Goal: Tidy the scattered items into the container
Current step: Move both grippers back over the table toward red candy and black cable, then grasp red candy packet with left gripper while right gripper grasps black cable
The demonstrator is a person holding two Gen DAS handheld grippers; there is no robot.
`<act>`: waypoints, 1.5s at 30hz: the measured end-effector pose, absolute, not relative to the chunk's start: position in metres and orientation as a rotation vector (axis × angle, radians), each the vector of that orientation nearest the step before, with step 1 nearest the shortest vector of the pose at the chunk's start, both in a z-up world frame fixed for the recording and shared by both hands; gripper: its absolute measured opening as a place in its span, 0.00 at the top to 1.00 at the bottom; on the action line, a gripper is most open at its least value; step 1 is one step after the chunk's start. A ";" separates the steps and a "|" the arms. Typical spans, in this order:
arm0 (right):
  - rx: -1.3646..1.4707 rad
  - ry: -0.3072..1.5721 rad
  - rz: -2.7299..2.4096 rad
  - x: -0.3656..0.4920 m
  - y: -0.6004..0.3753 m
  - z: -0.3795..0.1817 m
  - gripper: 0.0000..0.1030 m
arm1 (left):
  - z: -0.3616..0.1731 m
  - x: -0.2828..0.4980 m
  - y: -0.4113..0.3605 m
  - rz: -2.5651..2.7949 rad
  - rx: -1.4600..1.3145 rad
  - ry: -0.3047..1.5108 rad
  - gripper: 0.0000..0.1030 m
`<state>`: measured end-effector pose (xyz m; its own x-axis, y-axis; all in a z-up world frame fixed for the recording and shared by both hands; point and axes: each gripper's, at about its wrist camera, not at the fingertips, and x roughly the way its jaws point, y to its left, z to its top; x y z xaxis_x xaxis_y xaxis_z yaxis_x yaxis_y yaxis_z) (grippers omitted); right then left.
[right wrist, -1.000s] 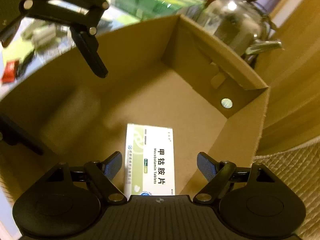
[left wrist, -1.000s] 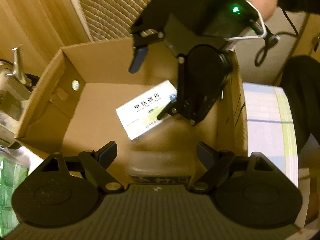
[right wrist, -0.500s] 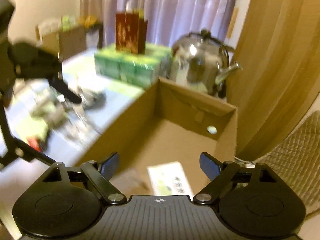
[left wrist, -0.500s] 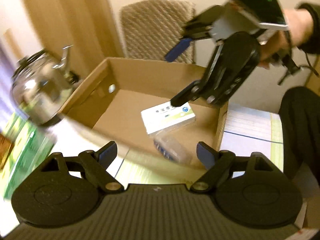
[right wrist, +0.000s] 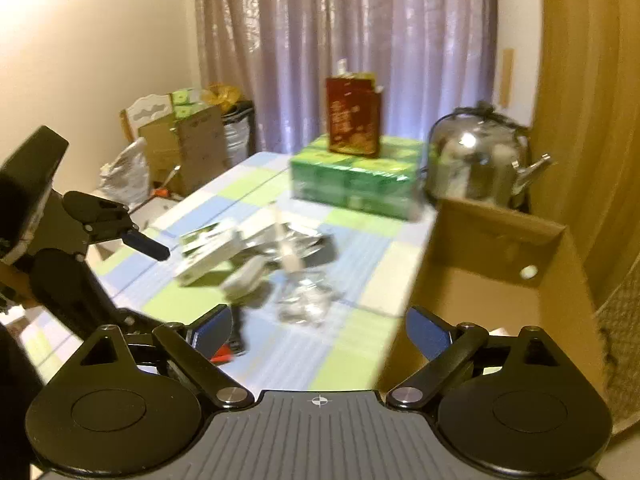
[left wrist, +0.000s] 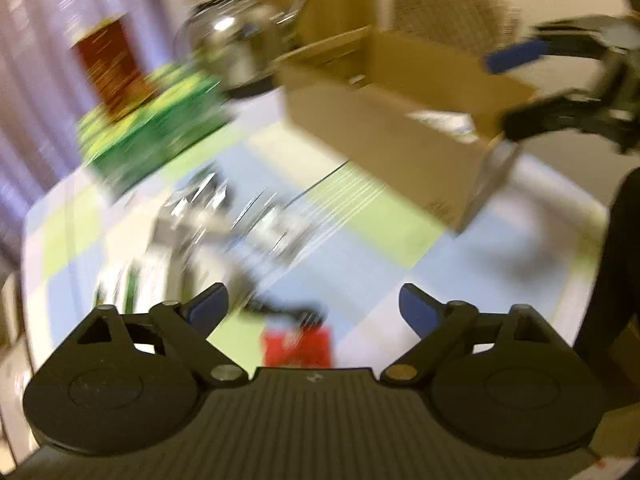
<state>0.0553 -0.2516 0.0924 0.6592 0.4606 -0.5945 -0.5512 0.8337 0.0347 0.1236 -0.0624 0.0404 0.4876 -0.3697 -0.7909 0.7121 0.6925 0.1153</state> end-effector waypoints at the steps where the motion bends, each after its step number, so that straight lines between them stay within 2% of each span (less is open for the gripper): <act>1: -0.155 0.635 0.582 0.050 -0.245 0.088 0.10 | 0.036 0.123 -0.052 -0.655 0.455 0.835 0.09; 12: -0.199 0.744 0.645 0.029 -0.180 0.033 0.10 | 0.009 0.108 0.017 -0.481 0.302 0.872 0.05; 23: -0.269 0.786 0.619 0.050 -0.154 -0.006 0.10 | -0.024 0.114 0.020 -0.454 0.176 0.869 0.05; 27: -0.320 0.802 0.643 0.057 -0.151 -0.021 0.12 | -0.037 0.113 0.000 -0.546 0.245 0.837 0.07; 33: -0.397 0.814 0.668 0.068 -0.148 -0.041 0.22 | -0.055 0.123 -0.024 -0.676 0.374 0.821 0.09; 38: -0.406 0.821 0.669 0.080 -0.153 -0.048 0.23 | -0.066 0.140 -0.036 -0.704 0.350 0.845 0.11; 45: -0.389 0.845 0.706 0.093 -0.156 -0.058 0.24 | -0.079 0.154 -0.053 -0.735 0.421 0.886 0.23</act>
<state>0.0931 -0.1557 -0.0581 0.4598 0.4095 -0.7880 -0.7025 0.7105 -0.0407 0.1539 -0.0525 -0.0788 0.4165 -0.4001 -0.8164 0.7287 0.6838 0.0367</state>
